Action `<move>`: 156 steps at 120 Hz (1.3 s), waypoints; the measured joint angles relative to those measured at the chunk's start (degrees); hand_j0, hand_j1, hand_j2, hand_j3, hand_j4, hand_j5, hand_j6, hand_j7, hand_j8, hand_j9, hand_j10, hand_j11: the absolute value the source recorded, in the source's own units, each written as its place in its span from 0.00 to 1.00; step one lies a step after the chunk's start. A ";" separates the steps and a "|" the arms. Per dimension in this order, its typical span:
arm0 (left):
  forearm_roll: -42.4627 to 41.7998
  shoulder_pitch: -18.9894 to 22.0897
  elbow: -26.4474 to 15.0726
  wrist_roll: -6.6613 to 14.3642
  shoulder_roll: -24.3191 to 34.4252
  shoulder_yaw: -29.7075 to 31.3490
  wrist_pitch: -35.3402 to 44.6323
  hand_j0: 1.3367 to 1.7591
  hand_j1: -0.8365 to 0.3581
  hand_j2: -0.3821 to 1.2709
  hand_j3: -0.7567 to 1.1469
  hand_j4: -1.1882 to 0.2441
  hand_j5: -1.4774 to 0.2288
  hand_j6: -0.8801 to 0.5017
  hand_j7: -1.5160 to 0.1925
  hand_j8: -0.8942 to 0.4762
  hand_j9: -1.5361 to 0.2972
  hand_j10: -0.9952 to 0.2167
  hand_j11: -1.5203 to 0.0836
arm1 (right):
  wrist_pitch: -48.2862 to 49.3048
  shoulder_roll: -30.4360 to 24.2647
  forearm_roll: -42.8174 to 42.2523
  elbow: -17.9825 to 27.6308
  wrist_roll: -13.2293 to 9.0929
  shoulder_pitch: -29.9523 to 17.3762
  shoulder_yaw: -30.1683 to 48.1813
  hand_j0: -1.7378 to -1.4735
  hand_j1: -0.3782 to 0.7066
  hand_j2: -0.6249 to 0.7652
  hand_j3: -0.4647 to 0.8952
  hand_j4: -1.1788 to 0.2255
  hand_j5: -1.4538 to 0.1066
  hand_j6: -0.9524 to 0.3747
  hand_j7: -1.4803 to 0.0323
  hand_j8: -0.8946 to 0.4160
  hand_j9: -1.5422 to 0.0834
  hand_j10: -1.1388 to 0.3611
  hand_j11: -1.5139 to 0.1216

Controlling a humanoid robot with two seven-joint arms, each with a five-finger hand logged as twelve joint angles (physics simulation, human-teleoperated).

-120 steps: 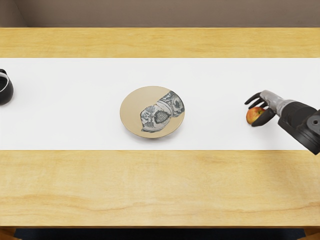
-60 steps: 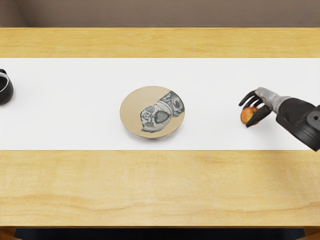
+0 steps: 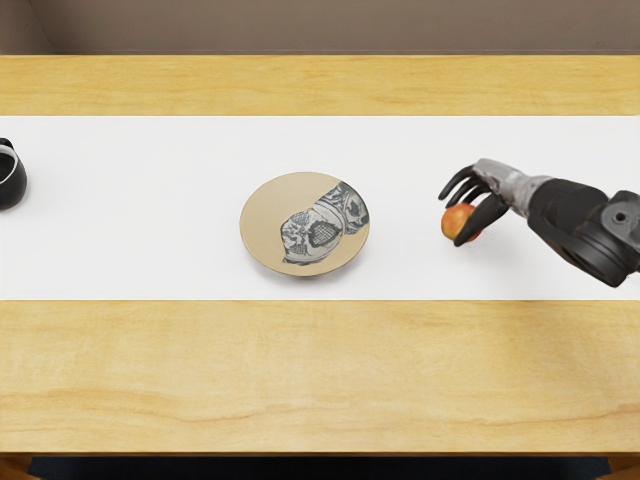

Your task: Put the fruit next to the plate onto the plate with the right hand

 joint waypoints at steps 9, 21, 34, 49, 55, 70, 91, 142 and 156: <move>0.00 0.00 0.00 0.00 0.00 0.00 -0.01 0.76 0.99 0.23 0.40 0.83 0.87 0.64 0.89 0.65 0.84 0.82 0.95 | 0.04 1.18 0.08 0.05 0.00 0.66 0.09 0.30 0.57 0.72 0.34 0.40 0.38 0.26 0.43 0.35 0.43 0.39 0.41; 0.00 0.00 0.00 0.00 0.00 0.00 -0.01 0.76 0.99 0.23 0.40 0.83 0.87 0.64 0.89 0.65 0.84 0.82 0.95 | 0.04 3.06 0.16 0.05 -0.01 1.48 0.17 0.30 0.57 0.72 0.34 0.40 0.38 0.27 0.43 0.35 0.43 0.40 0.41; 0.00 0.00 0.00 0.00 0.00 0.00 -0.01 0.76 0.99 0.23 0.40 0.83 0.87 0.64 0.89 0.65 0.84 0.82 0.95 | 0.02 5.19 0.24 0.03 -0.01 2.51 0.39 0.30 0.59 0.73 0.34 0.40 0.38 0.27 0.43 0.36 0.43 0.40 0.41; 0.00 0.00 0.00 0.00 0.00 0.01 -0.02 0.76 0.99 0.23 0.40 0.83 0.87 0.64 0.89 0.65 0.84 0.82 0.95 | -0.06 7.58 0.66 -0.12 -0.01 3.25 1.16 0.30 0.60 0.74 0.34 0.40 0.37 0.28 0.43 0.37 0.43 0.41 0.42; 0.00 0.00 0.00 0.00 0.00 0.01 -0.02 0.76 0.99 0.23 0.40 0.83 0.87 0.64 0.89 0.65 0.84 0.82 0.95 | -0.07 8.42 0.96 -0.17 -0.02 3.52 1.44 0.30 0.60 0.74 0.34 0.40 0.37 0.29 0.43 0.37 0.43 0.41 0.42; 0.00 0.00 0.00 0.00 0.00 0.01 -0.01 0.76 0.99 0.23 0.40 0.83 0.87 0.64 0.89 0.65 0.84 0.82 0.95 | -0.16 10.97 1.49 -0.41 -0.02 4.20 1.91 0.30 0.61 0.75 0.34 0.40 0.37 0.29 0.43 0.38 0.43 0.41 0.42; 0.00 0.00 0.00 0.00 0.00 0.01 -0.02 0.76 0.99 0.23 0.40 0.83 0.87 0.64 0.89 0.65 0.84 0.82 0.95 | -0.52 14.46 1.65 -0.89 -0.03 4.49 2.40 0.30 0.62 0.76 0.34 0.40 0.37 0.30 0.43 0.38 0.43 0.42 0.42; 0.00 0.00 0.00 0.00 0.00 0.01 -0.02 0.76 0.99 0.23 0.40 0.83 0.87 0.64 0.89 0.65 0.84 0.82 0.95 | -0.51 19.94 1.45 -1.71 0.02 3.68 1.89 0.30 0.58 0.73 0.34 0.40 0.39 0.27 0.43 0.35 0.43 0.40 0.41; 0.00 0.00 0.00 0.00 0.00 0.01 -0.01 0.76 0.99 0.23 0.40 0.83 0.87 0.64 0.89 0.65 0.84 0.82 0.95 | -0.60 20.62 1.32 -2.01 0.02 3.40 1.21 0.30 0.58 0.73 0.34 0.40 0.39 0.26 0.43 0.35 0.43 0.40 0.41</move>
